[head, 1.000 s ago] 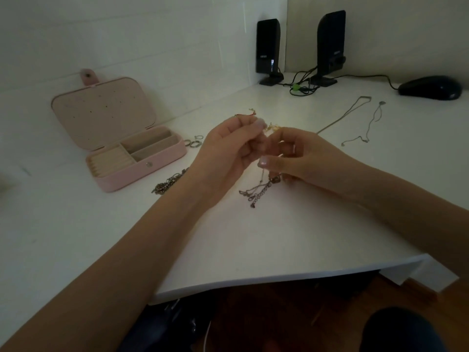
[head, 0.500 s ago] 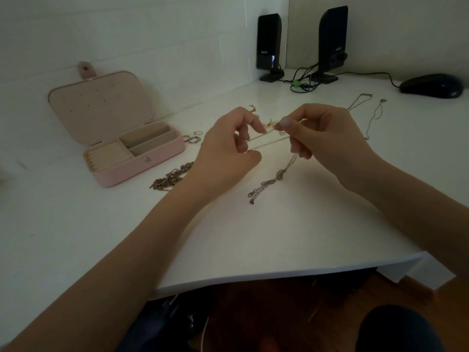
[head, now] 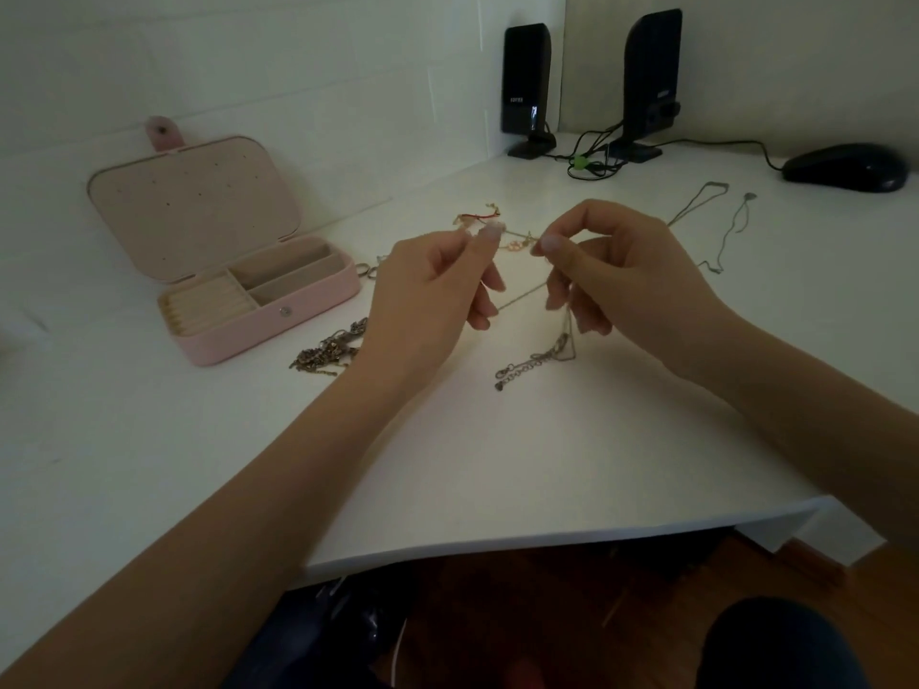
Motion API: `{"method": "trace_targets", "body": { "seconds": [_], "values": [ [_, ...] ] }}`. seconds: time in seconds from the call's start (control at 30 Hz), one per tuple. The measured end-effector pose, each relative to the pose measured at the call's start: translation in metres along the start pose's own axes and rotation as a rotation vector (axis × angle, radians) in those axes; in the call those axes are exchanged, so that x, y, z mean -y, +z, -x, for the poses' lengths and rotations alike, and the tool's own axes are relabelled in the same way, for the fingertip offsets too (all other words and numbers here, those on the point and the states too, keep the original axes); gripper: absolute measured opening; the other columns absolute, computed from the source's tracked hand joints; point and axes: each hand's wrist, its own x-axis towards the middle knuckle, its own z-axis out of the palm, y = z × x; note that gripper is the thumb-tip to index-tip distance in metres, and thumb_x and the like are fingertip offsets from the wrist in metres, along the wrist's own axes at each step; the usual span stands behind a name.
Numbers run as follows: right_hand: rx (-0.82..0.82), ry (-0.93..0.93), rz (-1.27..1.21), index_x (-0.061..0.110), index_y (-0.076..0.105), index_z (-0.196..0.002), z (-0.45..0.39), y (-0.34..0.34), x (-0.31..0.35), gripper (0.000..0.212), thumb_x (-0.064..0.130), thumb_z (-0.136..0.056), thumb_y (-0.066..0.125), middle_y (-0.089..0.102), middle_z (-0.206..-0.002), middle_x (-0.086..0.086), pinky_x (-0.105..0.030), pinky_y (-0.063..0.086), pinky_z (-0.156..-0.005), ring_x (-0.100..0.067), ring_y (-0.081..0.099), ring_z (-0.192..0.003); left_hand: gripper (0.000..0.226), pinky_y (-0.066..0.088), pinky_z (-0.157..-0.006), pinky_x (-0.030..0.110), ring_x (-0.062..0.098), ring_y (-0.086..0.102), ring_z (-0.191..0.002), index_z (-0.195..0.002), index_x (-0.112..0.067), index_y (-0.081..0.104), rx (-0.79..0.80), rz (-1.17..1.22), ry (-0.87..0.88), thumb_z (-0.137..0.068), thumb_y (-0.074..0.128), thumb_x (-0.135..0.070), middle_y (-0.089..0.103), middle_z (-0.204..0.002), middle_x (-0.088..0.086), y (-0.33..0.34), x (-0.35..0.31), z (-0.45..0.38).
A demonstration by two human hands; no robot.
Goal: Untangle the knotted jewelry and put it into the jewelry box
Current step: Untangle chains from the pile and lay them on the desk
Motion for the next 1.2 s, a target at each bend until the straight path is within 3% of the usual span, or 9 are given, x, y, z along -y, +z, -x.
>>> {"method": "trace_targets", "body": {
  "seconds": [0.17, 0.27, 0.33, 0.43, 0.53, 0.63, 0.77, 1.03, 1.2],
  "values": [
    [0.004, -0.039, 0.023, 0.018, 0.061, -0.086, -0.002, -0.001, -0.001, 0.009, 0.021, -0.094, 0.057, 0.068, -0.081, 0.002, -0.02, 0.047, -0.051, -0.005, 0.059, -0.064, 0.039, 0.049, -0.062, 0.022, 0.011, 0.061, -0.057, -0.069, -0.012, 0.064, 0.061, 0.143, -0.052, -0.099, 0.048, -0.03, 0.063, -0.056, 0.0, 0.002, -0.002, -0.001],
    [-0.002, -0.012, 0.03, 0.029, 0.065, -0.083, -0.004, -0.004, -0.006, 0.013, 0.032, -0.093, 0.058, 0.069, -0.097, -0.011, -0.026, 0.047, -0.068, -0.02, 0.06, -0.076, 0.03, 0.051, -0.06, 0.024, 0.014, 0.045, -0.04, -0.072, -0.01, 0.06, 0.091, 0.401, -0.13, -0.099, 0.046, -0.015, 0.044, -0.045, -0.001, 0.0, -0.003, -0.004],
    [0.001, 0.023, 0.032, 0.032, 0.068, -0.08, -0.004, -0.005, -0.008, 0.016, 0.043, -0.089, 0.06, 0.065, -0.103, -0.024, -0.034, 0.041, -0.073, -0.029, 0.052, -0.075, 0.025, 0.037, -0.042, 0.02, 0.011, 0.024, -0.037, -0.073, -0.011, 0.057, 0.105, 0.48, -0.21, -0.095, 0.045, -0.011, 0.026, -0.046, -0.004, -0.003, -0.004, -0.005],
    [0.022, 0.065, -0.07, 0.024, 0.066, -0.081, -0.004, -0.007, -0.007, 0.017, 0.037, -0.089, 0.06, 0.071, -0.089, -0.006, -0.027, 0.045, -0.076, -0.011, 0.061, -0.079, 0.016, 0.017, -0.038, 0.013, 0.009, 0.016, -0.037, -0.072, -0.012, 0.057, 0.107, 0.389, -0.264, -0.085, 0.049, -0.013, 0.023, -0.045, -0.007, -0.004, -0.005, -0.005],
    [0.099, 0.106, -0.208, 0.015, 0.063, -0.083, -0.003, -0.008, -0.003, 0.023, 0.037, -0.082, 0.06, 0.067, -0.07, 0.006, -0.023, 0.048, -0.073, -0.009, 0.063, -0.07, 0.016, 0.024, -0.038, 0.014, 0.01, 0.031, -0.034, -0.069, -0.013, 0.061, 0.126, 0.219, -0.15, -0.078, 0.048, -0.017, 0.037, -0.042, -0.003, -0.001, -0.005, -0.001],
    [0.192, 0.167, -0.315, 0.01, 0.063, -0.084, -0.003, -0.008, -0.003, 0.027, 0.037, -0.081, 0.058, 0.048, -0.056, 0.004, -0.02, 0.046, -0.058, -0.011, 0.047, -0.054, 0.014, 0.032, -0.038, 0.02, 0.015, 0.046, -0.038, -0.075, -0.014, 0.064, 0.153, 0.083, -0.086, -0.082, 0.055, -0.023, 0.05, -0.047, 0.0, 0.004, -0.003, 0.006],
    [0.278, 0.24, -0.302, 0.012, 0.065, -0.085, -0.01, -0.012, -0.004, 0.032, 0.043, -0.082, 0.056, 0.03, -0.06, 0.002, -0.019, 0.034, -0.051, -0.01, 0.03, -0.05, 0.018, 0.03, -0.034, 0.016, 0.015, 0.042, -0.03, -0.081, -0.014, 0.064, 0.128, -0.073, -0.178, -0.093, 0.053, -0.021, 0.051, -0.041, 0.001, 0.003, -0.005, 0.011],
    [0.421, 0.169, -0.176, 0.02, 0.061, -0.069, -0.044, -0.029, 0.011, 0.027, 0.041, -0.083, 0.054, 0.031, -0.058, 0.002, -0.021, 0.025, -0.048, -0.01, 0.025, -0.048, 0.02, 0.046, -0.041, 0.022, 0.023, 0.063, -0.046, -0.09, -0.011, 0.066, 0.51, -0.073, -0.283, -0.098, 0.048, -0.015, 0.065, -0.057, 0.012, -0.038, -0.016, 0.01],
    [0.357, 0.131, -0.135, 0.018, 0.057, -0.074, -0.063, -0.035, 0.017, 0.028, 0.044, -0.084, 0.052, 0.027, -0.059, 0.003, -0.017, 0.021, -0.039, -0.008, 0.023, -0.047, 0.025, 0.05, -0.048, 0.022, 0.018, 0.063, -0.046, -0.084, -0.013, 0.071, 0.724, -0.092, -0.268, -0.077, 0.067, -0.037, 0.066, -0.056, 0.008, -0.04, -0.016, 0.01]
  ]
}}
